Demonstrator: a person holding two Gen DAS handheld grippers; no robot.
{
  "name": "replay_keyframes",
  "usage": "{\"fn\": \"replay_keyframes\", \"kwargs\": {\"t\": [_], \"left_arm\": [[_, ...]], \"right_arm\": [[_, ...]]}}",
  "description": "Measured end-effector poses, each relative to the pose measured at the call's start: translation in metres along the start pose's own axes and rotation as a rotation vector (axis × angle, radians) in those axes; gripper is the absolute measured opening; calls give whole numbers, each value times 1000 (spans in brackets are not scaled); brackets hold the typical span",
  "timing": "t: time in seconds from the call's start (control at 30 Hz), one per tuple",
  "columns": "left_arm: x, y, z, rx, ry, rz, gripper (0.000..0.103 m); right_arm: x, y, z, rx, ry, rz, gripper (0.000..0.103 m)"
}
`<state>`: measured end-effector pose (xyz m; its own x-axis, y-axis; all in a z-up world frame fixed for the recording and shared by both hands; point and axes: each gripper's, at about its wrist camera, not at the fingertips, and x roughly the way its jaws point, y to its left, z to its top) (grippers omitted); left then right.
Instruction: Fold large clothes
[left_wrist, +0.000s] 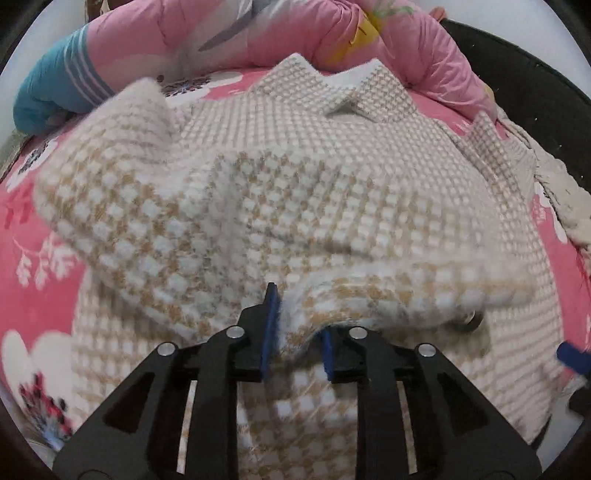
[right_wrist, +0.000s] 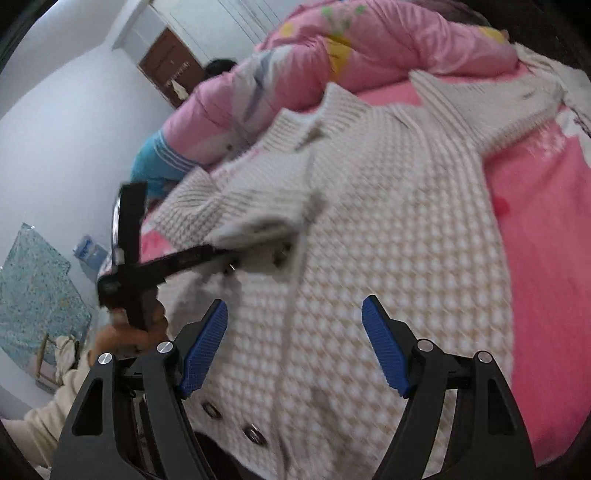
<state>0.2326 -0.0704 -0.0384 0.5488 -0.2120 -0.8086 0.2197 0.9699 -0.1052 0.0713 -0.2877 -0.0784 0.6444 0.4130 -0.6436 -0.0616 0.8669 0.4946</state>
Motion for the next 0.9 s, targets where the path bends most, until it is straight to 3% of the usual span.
{"fn": "replay_keyframes", "kwargs": {"t": [0.03, 0.1, 0.23, 0.27, 0.4, 0.5, 0.57, 0.63, 0.7, 0.87, 0.9], "left_arm": [[-5, 0, -2, 5, -18, -12, 27], [-17, 0, -5, 13, -32, -68, 53], [-36, 5, -13, 52, -63, -122, 69], [-44, 7, -17, 51, -71, -156, 82], [-70, 20, -30, 33, -143, -279, 84], [-83, 34, -38, 10, -172, -281, 84], [-82, 50, -43, -23, -181, -210, 84], [-73, 62, -46, -40, -160, -91, 84], [-62, 73, -47, -61, -118, -9, 84], [-48, 95, -48, -145, -94, -5, 84], [-49, 96, -48, -150, -103, 0, 84]], "right_arm": [[0, -1, 2, 0, 6, -1, 73], [-2, -3, 9, 13, 15, 29, 73], [19, -1, 42, 74, 52, 167, 74], [28, -1, 49, 98, 69, 201, 74], [65, 1, 71, 169, 143, 257, 73], [95, -2, 82, 224, 187, 244, 73], [111, -6, 86, 263, 196, 215, 73], [128, -13, 91, 291, 199, 170, 65], [142, -17, 95, 301, 208, 142, 49], [148, 0, 107, 231, 163, 76, 10], [140, 13, 113, 186, 127, 61, 9]]}}
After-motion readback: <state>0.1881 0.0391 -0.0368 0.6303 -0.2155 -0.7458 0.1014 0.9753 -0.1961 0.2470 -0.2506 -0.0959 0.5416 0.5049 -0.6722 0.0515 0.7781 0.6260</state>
